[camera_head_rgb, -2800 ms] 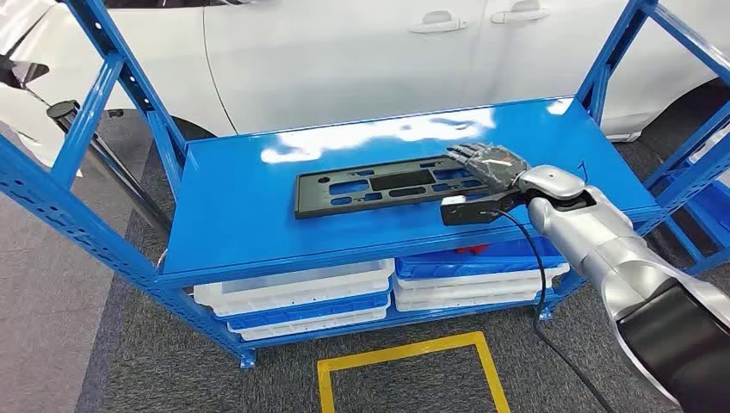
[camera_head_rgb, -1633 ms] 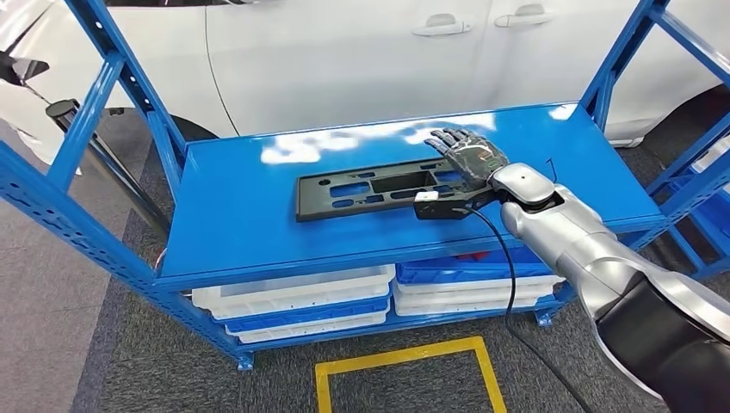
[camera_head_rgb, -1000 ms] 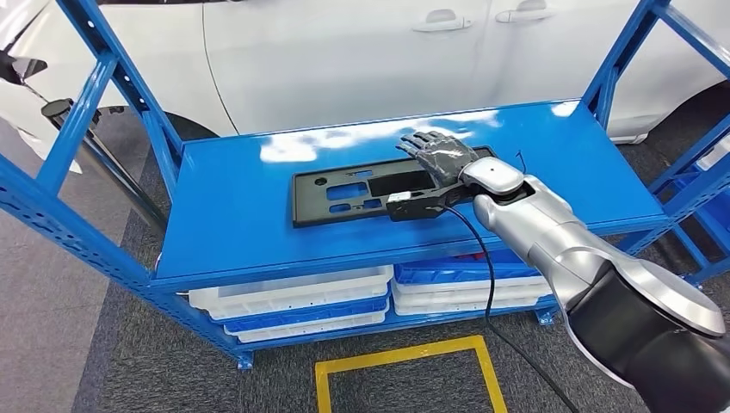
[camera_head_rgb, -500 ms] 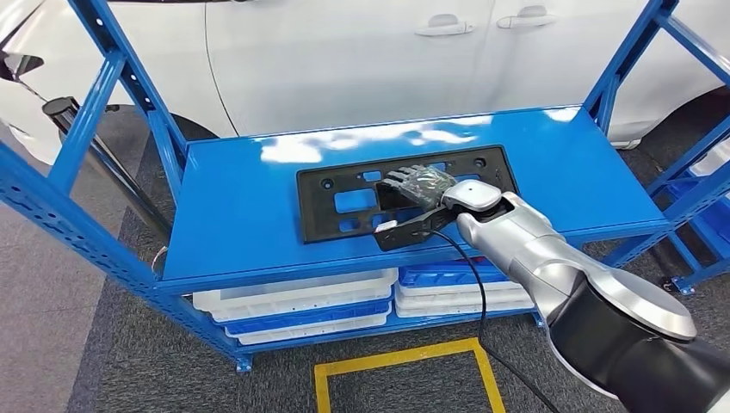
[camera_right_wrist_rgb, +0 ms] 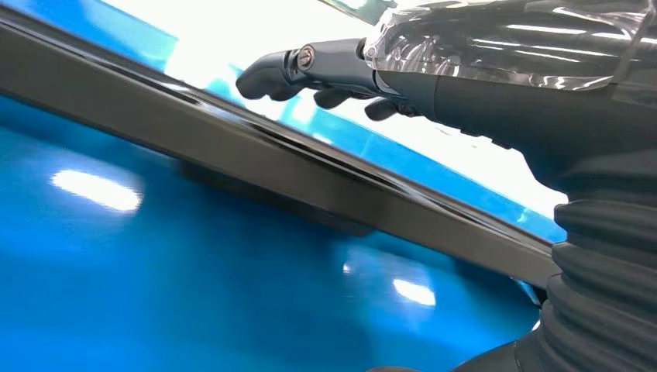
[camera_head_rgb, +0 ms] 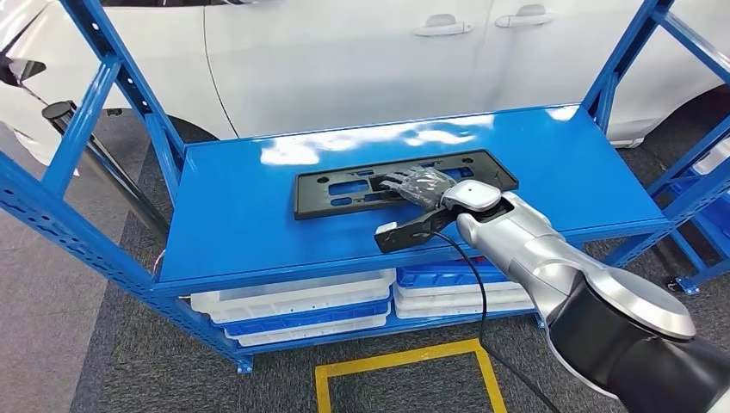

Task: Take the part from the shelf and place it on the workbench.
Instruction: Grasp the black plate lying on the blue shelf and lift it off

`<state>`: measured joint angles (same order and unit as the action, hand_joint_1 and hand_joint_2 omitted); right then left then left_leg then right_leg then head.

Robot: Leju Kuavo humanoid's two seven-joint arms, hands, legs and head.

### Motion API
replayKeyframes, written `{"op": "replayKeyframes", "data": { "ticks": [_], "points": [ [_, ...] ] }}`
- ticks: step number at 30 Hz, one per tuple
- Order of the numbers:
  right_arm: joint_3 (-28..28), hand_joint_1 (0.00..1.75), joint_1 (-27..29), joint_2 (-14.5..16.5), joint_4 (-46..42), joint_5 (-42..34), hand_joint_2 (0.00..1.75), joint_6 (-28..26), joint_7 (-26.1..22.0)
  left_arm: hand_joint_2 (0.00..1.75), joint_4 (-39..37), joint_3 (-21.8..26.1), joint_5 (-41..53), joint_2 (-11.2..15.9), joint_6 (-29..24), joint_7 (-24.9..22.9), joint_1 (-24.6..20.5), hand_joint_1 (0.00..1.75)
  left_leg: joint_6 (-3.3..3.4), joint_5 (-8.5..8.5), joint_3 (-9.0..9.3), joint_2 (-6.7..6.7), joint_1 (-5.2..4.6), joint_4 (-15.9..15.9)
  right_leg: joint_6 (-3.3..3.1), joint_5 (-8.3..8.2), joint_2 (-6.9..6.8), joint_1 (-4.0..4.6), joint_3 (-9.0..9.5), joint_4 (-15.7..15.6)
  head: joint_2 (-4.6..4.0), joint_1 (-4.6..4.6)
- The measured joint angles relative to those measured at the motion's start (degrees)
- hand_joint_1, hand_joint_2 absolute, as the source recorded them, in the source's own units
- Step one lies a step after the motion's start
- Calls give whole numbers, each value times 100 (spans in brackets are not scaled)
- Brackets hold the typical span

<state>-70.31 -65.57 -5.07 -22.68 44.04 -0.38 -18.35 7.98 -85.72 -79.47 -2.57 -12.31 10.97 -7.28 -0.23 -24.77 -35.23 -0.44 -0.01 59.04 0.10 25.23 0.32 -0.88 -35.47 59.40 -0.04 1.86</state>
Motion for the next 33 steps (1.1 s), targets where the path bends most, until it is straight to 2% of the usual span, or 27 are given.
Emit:
{"op": "replayKeyframes", "data": {
  "ticks": [2,3,5,6,7,8,10,11,12,13,16,18,20,21,22,23,25,26,27,28,31,33],
  "points": [
    [-1,0,-27,3,2,-1,175,1,-1,0,0,0,0,3,-1,3,-3,0,-51,-142,-78,5,11,197,-41,-15,-4,-26,18,-26,0,0],
    [-1,0,-38,5,2,-1,175,1,-1,0,0,0,0,3,-2,4,-6,0,-77,-281,-183,7,21,448,-51,-15,-4,-27,22,-28,0,0],
    [-7,0,-49,9,2,-7,175,2,-1,0,0,0,1,3,-2,6,-8,0,-122,-609,-518,9,42,1176,-68,-13,-7,-23,23,-28,0,0],
    [-11,0,-46,10,2,-14,175,2,0,0,0,0,1,3,-2,8,-5,0,-133,-681,-651,10,51,1444,-70,-12,-8,-20,23,-28,0,0],
    [-16,0,-42,10,2,-22,175,-6,8,0,0,0,3,3,-2,10,-3,0,-132,-641,-693,10,54,1514,-70,-11,-9,-18,25,-27,0,0],
    [-20,0,-39,10,2,-11,175,-42,44,0,0,0,9,3,-1,15,-4,0,-121,-492,-619,10,55,1346,-68,-10,-8,-17,29,-26,0,0],
    [-40,0,-36,16,3,79,175,-194,196,0,0,0,21,3,0,22,-19,0,-68,-118,-247,9,49,586,-52,-4,-5,-12,43,-28,0,0],
    [-54,0,-32,21,7,137,175,-280,297,0,0,0,26,3,0,24,-29,0,-38,-13,-81,8,36,247,-31,-3,-2,-6,43,-29,0,0],
    [-68,0,-21,28,14,177,175,-337,380,0,0,0,26,3,0,23,-38,0,-12,25,19,6,23,41,-4,-8,-1,0,40,-34,0,0],
    [-79,0,3,39,23,195,175,-366,443,0,0,0,26,2,0,23,-43,0,10,5,53,3,8,-33,29,-15,0,3,37,-45,0,0],
    [-99,0,82,68,61,209,175,-385,525,0,0,0,25,1,-1,23,-45,0,98,52,78,4,27,-117,130,11,-5,1,33,-40,0,0],
    [-107,0,98,76,88,214,175,-396,542,0,0,0,24,1,-2,24,-52,0,162,95,101,13,49,-184,170,250,-9,1,-132,326,0,0],
    [-113,0,139,83,121,211,175,-400,562,0,0,-1,24,0,-2,22,-55,0,189,100,97,15,34,-190,191,602,-10,-1,-482,1075,0,0],
    [-116,3,175,85,139,205,175,-401,578,0,0,-1,24,-1,-2,21,-50,0,193,99,96,13,29,-187,202,694,-10,-2,-629,1382,0,0],
    [-120,32,208,85,157,197,175,-400,595,0,0,-1,22,-3,-3,20,-41,0,195,96,96,9,27,-182,209,686,-11,-3,-698,1514,0,0],
    [-123,75,231,88,173,187,175,-399,610,0,0,-2,19,-4,-7,17,-30,0,190,90,96,4,27,-170,210,559,-12,-5,-645,1390,0,0],
    [-125,159,243,98,193,169,175,-394,626,0,0,-1,8,-7,-19,14,-16,0,160,59,93,-2,27,-121,195,187,-19,-9,-302,665,0,0],
    [-125,174,240,108,200,162,175,-389,629,0,0,-1,4,-7,-25,13,-16,0,133,36,79,-3,16,-80,172,57,-21,-2,-134,309,0,1],
    [-125,175,240,117,205,155,175,-385,630,0,0,0,2,-8,-27,16,-17,0,108,18,63,-3,6,-49,142,-1,-21,5,-33,92,0,0],
    [-125,175,242,125,211,147,175,-382,627,0,0,0,2,-8,-28,19,-16,0,83,6,49,-4,-3,-31,108,2,-18,17,1,5,0,0],
    [-125,175,241,137,222,129,175,-379,606,0,0,0,2,-7,-28,40,-6,0,9,-32,34,-1,-2,2,9,-11,-18,18,8,-19,0,-1],
    [-125,175,228,144,228,127,175,-366,583,0,0,0,1,-5,-24,65,-4,0,-56,-256,-106,5,14,342,-48,-23,-31,-5,28,-46,0,0]
  ]
}}
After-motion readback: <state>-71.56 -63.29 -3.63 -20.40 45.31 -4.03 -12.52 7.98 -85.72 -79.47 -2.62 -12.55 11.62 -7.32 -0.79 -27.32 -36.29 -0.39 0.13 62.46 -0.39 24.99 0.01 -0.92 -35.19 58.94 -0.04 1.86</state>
